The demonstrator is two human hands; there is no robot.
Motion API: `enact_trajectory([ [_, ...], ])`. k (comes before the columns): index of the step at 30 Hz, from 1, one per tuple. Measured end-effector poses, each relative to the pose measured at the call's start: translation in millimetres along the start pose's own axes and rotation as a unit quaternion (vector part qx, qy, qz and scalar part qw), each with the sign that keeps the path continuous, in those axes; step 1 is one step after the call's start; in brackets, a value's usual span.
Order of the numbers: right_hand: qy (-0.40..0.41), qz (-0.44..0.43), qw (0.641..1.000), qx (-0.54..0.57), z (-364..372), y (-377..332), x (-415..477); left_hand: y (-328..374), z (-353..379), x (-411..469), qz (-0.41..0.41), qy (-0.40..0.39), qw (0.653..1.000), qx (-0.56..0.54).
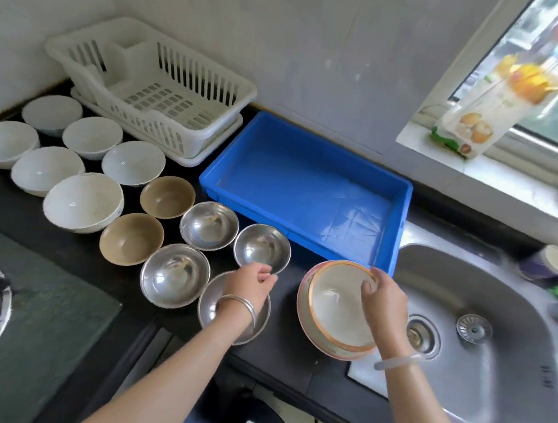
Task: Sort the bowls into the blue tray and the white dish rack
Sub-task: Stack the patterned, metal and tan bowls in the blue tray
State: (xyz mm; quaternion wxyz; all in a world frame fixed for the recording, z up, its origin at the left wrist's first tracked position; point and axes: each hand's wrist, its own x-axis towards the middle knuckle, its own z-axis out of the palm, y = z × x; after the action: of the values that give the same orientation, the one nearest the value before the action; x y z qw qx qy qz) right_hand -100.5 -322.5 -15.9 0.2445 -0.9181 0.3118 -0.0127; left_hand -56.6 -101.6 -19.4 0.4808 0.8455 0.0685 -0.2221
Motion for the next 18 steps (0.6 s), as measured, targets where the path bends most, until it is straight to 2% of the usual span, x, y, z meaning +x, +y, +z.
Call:
enact_trajectory([
  [3, 0.0, 0.044, 0.999, 0.004, 0, 27, -6, 10, 26, 3, 0.013, -0.058, 0.997, 0.052],
  [6, 0.006, 0.097, 0.993, 0.061, 2, 43, -12, 16, 44, 3, 0.032, -0.081, 0.989, 0.121],
  [10, 0.013, 0.124, 0.985, 0.121, 5, 47, -20, 20, 59, 5, 0.043, -0.111, 0.981, 0.15],
  [18, 0.022, 0.166, 0.979, 0.12, 11, 40, -40, 24, 59, 15, 0.057, -0.079, 0.981, 0.168],
])
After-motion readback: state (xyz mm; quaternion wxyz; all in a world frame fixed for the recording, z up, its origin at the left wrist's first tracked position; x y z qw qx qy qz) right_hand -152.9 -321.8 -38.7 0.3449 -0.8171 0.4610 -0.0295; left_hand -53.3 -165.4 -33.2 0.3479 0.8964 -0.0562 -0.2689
